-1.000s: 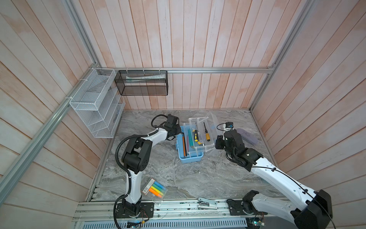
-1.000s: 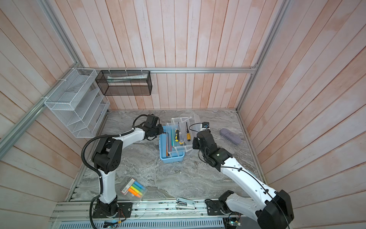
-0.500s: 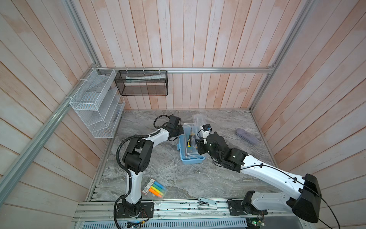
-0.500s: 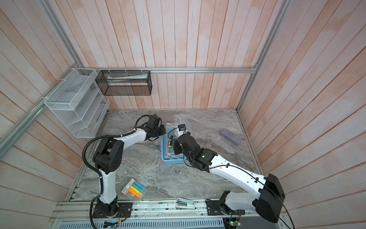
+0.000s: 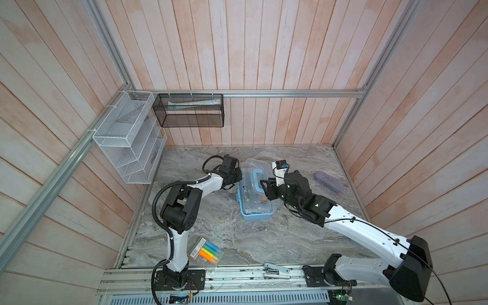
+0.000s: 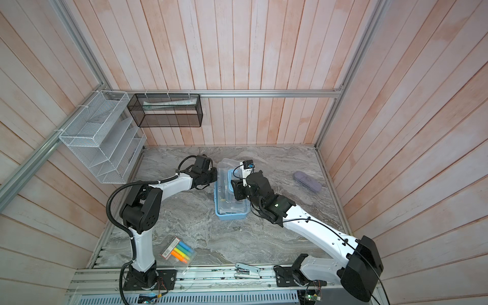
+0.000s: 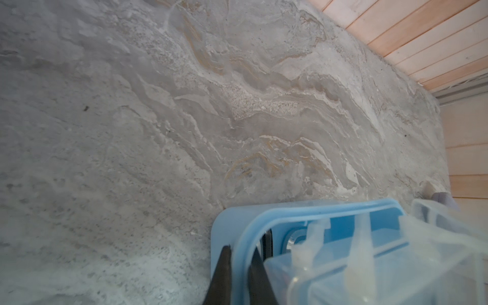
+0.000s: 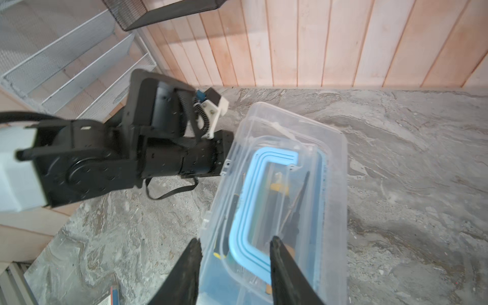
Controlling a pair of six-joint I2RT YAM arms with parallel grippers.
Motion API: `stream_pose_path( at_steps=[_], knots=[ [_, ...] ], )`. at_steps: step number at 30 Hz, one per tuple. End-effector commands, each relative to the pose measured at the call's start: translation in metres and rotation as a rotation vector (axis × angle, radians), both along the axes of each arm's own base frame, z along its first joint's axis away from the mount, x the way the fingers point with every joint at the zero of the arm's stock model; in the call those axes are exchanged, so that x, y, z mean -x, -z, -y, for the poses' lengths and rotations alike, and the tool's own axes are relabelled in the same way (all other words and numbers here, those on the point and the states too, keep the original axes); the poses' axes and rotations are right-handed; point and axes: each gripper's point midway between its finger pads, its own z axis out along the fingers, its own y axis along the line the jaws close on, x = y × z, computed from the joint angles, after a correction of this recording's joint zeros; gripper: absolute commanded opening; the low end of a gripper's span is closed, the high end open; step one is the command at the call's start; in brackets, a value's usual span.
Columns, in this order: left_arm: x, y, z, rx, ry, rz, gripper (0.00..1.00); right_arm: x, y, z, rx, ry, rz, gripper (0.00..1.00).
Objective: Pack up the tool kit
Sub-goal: 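Swing the clear lid over onto the blue box with the right gripper, then release the closed lid and raise the right gripper above it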
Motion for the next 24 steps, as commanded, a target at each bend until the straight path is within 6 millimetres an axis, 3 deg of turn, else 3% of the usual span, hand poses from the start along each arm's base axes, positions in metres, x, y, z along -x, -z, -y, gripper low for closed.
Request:
stream_pose_path(
  at_steps=[1, 4, 5, 10, 11, 19, 24],
  knots=[
    [-0.016, -0.044, 0.002, 0.086, -0.042, 0.11, 0.0, -0.004, 0.012, 0.007, -0.03, 0.003, -0.044, 0.43],
    [-0.018, -0.046, -0.002, 0.062, -0.053, 0.11, 0.04, -0.008, 0.02, 0.008, -0.013, 0.007, -0.055, 0.43],
    [-0.018, -0.047, -0.003, 0.054, -0.051, 0.116, 0.15, -0.009, 0.023, 0.008, -0.011, 0.009, -0.059, 0.43],
    [-0.021, -0.066, -0.014, -0.013, -0.06, 0.179, 0.94, -0.01, 0.039, 0.007, -0.007, 0.005, -0.09, 0.43],
    [-0.022, -0.069, -0.016, -0.027, -0.063, 0.187, 1.0, -0.01, 0.042, 0.008, -0.006, 0.007, -0.095, 0.43],
    [-0.014, -0.088, -0.046, -0.144, -0.109, 0.224, 1.0, -0.012, 0.055, 0.007, -0.023, 0.0, -0.129, 0.43],
    [0.017, -0.082, -0.049, -0.106, -0.026, 0.198, 1.0, -0.024, 0.061, 0.024, -0.073, 0.029, -0.179, 0.43]
  ],
)
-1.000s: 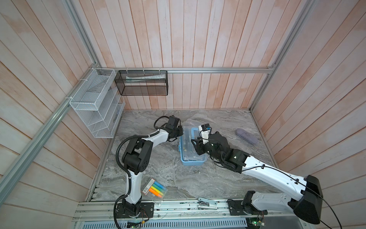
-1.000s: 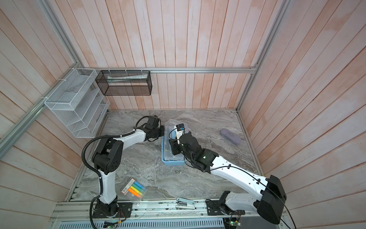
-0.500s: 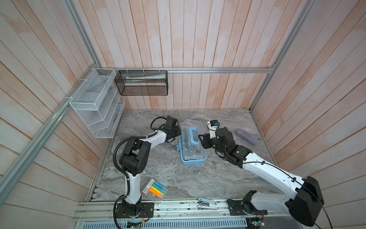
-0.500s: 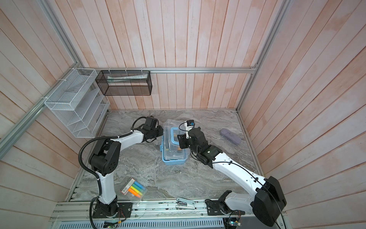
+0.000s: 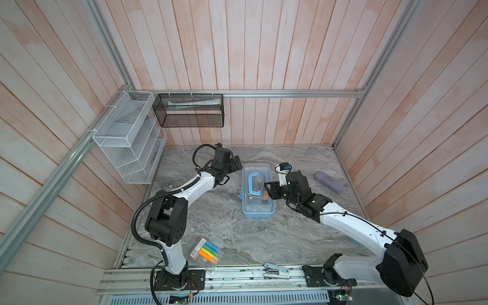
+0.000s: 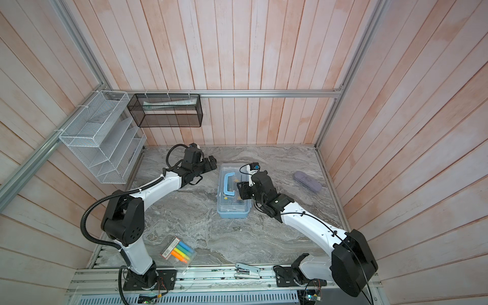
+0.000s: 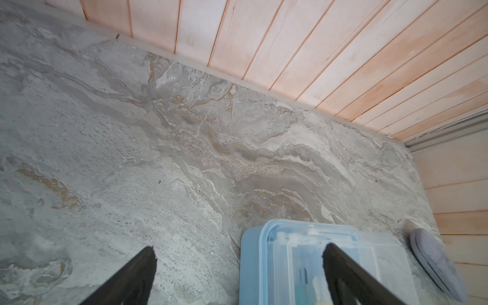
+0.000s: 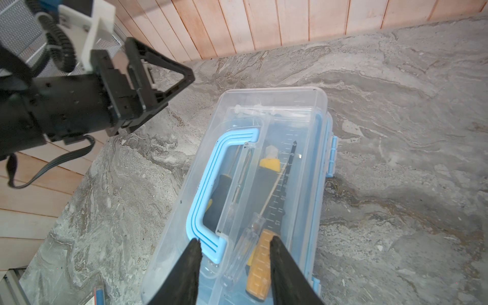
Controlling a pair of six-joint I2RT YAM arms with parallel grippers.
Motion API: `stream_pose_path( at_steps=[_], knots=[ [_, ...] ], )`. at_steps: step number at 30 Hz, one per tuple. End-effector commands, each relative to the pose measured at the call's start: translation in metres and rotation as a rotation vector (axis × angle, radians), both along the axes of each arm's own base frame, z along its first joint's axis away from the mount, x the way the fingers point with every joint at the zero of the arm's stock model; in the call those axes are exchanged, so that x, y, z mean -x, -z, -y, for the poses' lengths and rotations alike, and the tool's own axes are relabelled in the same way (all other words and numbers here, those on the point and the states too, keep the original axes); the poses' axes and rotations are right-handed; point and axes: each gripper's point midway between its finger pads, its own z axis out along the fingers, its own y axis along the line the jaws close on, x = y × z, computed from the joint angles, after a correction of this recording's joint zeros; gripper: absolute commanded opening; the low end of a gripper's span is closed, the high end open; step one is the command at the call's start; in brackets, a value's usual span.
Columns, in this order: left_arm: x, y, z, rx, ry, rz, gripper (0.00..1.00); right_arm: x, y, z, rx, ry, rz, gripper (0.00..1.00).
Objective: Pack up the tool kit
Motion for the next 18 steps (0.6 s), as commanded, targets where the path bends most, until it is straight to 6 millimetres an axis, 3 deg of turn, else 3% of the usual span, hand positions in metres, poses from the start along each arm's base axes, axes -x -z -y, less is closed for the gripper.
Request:
stream_pose_path(
  at_steps=[1, 5, 10, 18],
  knots=[
    [0.027, 0.011, -0.005, -0.008, 0.066, -0.026, 0.99, -0.007, 0.007, 0.011, -0.069, 0.009, -0.044, 0.43],
    [0.056, 0.023, 0.001, 0.061, 0.132, -0.056, 0.95, -0.013, 0.007, 0.02, -0.205, -0.029, -0.076, 0.43],
    [0.092, 0.033, 0.021, 0.235, 0.245, -0.037, 0.94, -0.022, 0.021, 0.02, -0.264, -0.06, -0.125, 0.43],
    [0.108, 0.059, 0.04, 0.267, 0.301, -0.099, 0.91, -0.04, 0.031, 0.008, -0.315, -0.101, -0.151, 0.43]
  ],
)
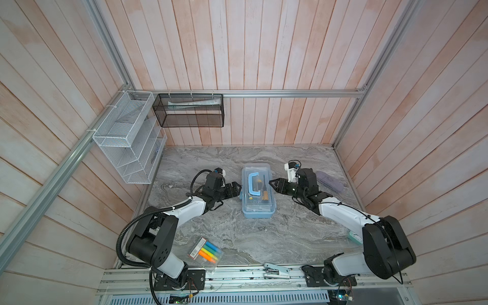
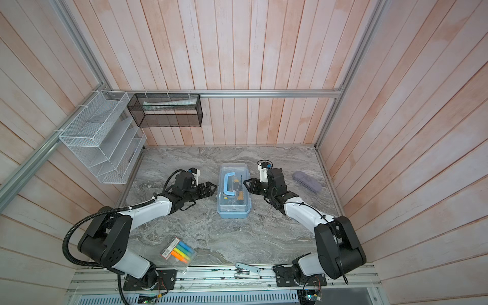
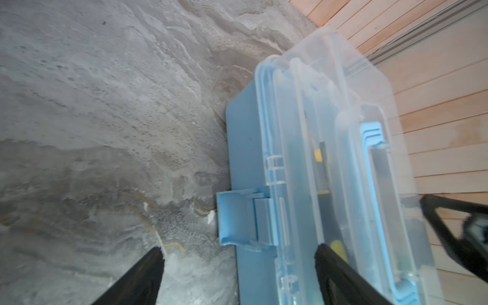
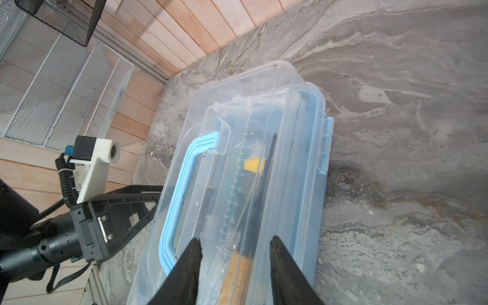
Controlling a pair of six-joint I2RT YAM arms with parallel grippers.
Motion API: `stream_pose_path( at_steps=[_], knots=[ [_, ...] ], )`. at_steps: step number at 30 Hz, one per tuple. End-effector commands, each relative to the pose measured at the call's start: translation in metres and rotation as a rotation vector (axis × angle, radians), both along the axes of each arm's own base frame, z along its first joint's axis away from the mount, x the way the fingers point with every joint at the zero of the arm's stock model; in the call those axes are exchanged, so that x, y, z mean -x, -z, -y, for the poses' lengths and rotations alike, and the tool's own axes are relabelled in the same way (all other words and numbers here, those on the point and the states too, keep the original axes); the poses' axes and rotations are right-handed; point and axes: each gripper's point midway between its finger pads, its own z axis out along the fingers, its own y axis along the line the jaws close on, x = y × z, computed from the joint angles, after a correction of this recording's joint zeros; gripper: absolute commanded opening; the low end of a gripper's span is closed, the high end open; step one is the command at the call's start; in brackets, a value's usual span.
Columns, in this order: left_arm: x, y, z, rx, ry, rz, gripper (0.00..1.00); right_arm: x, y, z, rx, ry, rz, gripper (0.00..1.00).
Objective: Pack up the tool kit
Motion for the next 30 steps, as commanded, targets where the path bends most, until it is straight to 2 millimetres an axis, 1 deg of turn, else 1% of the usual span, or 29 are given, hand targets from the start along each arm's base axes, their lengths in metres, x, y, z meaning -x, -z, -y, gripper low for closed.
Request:
stream_pose_path(
  at_steps=[1, 6, 7, 9, 11, 14, 16, 20, 24, 26, 28, 30],
  knots=[
    [0.004, -0.002, 0.018, 0.067, 0.047, 0.017, 0.91, -0.01, -0.014, -0.011, -0.07, -0.044, 0.029, 0.43],
    [0.014, 0.003, 0.041, 0.086, 0.092, 0.006, 0.91, -0.021, -0.017, -0.02, -0.095, -0.067, 0.052, 0.43],
    [0.016, 0.006, 0.044, 0.079, 0.098, 0.0, 0.9, -0.025, -0.017, -0.02, -0.09, -0.069, 0.049, 0.42],
    [0.014, 0.015, 0.039, 0.037, 0.079, -0.021, 0.9, -0.029, -0.018, -0.021, -0.088, -0.082, 0.045, 0.42],
    [0.012, 0.019, 0.028, -0.012, 0.045, -0.01, 0.9, -0.03, -0.02, -0.02, -0.084, -0.079, 0.048, 0.42],
    [0.011, 0.018, 0.01, -0.077, -0.013, 0.031, 1.0, -0.031, -0.021, -0.016, -0.067, -0.072, 0.056, 0.43],
    [0.01, 0.02, 0.0, -0.118, -0.051, 0.037, 1.0, -0.03, -0.023, -0.014, -0.064, -0.077, 0.066, 0.45],
    [0.008, 0.012, -0.013, -0.163, -0.094, 0.078, 1.0, -0.029, -0.028, -0.015, -0.058, -0.088, 0.084, 0.5],
    [0.003, -0.005, -0.027, -0.222, -0.139, 0.147, 1.0, -0.03, -0.031, -0.015, -0.046, -0.092, 0.095, 0.5],
    [0.001, -0.011, -0.031, -0.266, -0.132, 0.181, 1.0, -0.031, -0.031, -0.015, -0.044, -0.093, 0.095, 0.5],
    [0.0, -0.016, -0.023, -0.311, -0.051, 0.269, 1.0, -0.032, -0.03, -0.014, -0.041, -0.089, 0.091, 0.5],
    [0.003, -0.021, -0.018, -0.345, -0.009, 0.351, 1.0, -0.032, -0.029, -0.015, -0.039, -0.09, 0.09, 0.5]
  ],
)
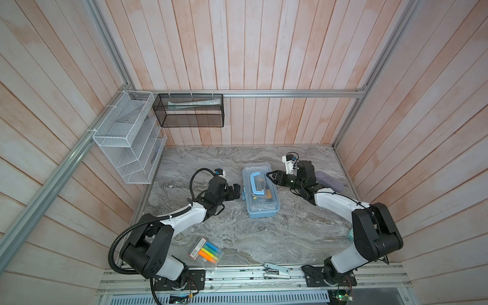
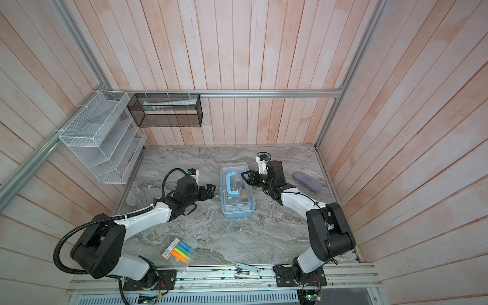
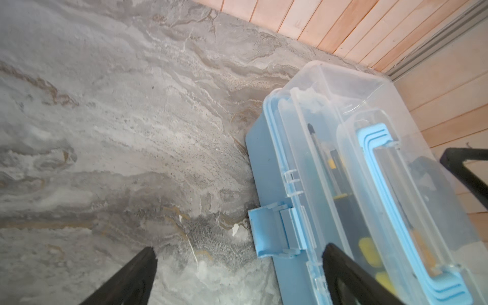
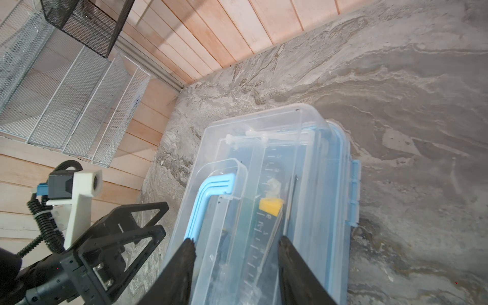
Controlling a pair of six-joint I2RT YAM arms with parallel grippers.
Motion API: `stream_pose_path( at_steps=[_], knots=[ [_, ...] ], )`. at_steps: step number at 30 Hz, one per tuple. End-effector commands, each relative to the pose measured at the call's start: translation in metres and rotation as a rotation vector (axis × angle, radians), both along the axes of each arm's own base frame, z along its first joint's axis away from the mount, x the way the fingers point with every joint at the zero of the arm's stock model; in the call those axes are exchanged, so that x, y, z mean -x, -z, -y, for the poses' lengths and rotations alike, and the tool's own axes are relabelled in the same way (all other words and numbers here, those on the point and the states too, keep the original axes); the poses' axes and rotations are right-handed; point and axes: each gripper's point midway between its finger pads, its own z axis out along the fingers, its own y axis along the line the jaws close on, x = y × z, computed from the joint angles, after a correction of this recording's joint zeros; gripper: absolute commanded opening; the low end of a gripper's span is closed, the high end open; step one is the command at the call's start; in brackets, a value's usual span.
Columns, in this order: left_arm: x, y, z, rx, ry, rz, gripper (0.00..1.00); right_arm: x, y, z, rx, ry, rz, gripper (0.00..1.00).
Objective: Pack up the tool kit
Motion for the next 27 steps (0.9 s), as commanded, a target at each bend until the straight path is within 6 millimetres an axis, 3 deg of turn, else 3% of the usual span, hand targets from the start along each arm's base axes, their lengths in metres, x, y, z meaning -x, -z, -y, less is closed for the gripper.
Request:
stream_pose_path(
  at_steps=[1, 7, 9, 11, 13, 16, 21, 27],
  knots=[
    [0.003, -0.011, 0.002, -0.112, 0.079, 0.147, 1.0, 0.002, -0.015, -0.005, -0.007, -0.033, 0.032, 0.5],
    [0.012, -0.051, -0.005, -0.048, 0.068, 0.299, 1.0, 0.004, -0.018, -0.001, 0.015, -0.025, 0.043, 0.49],
    [0.014, -0.057, -0.01, -0.048, 0.052, 0.321, 1.0, 0.005, -0.019, 0.0, 0.02, -0.03, 0.049, 0.49],
    [0.009, -0.048, -0.028, -0.006, -0.033, 0.244, 1.0, 0.004, -0.019, 0.0, 0.031, -0.032, 0.058, 0.5],
    [0.001, -0.031, -0.033, 0.168, 0.037, 0.056, 1.0, 0.002, -0.018, 0.003, 0.049, -0.025, 0.062, 0.5],
    [0.001, -0.019, -0.04, 0.278, 0.065, 0.024, 1.0, 0.0, -0.018, 0.005, 0.045, -0.024, 0.067, 0.5],
    [0.009, -0.006, -0.055, 0.232, -0.023, 0.034, 1.0, 0.003, -0.015, 0.005, 0.029, -0.032, 0.057, 0.5],
    [0.031, -0.006, -0.036, 0.085, -0.003, 0.138, 1.0, 0.005, -0.004, 0.004, 0.027, -0.035, 0.034, 0.5]
  ],
)
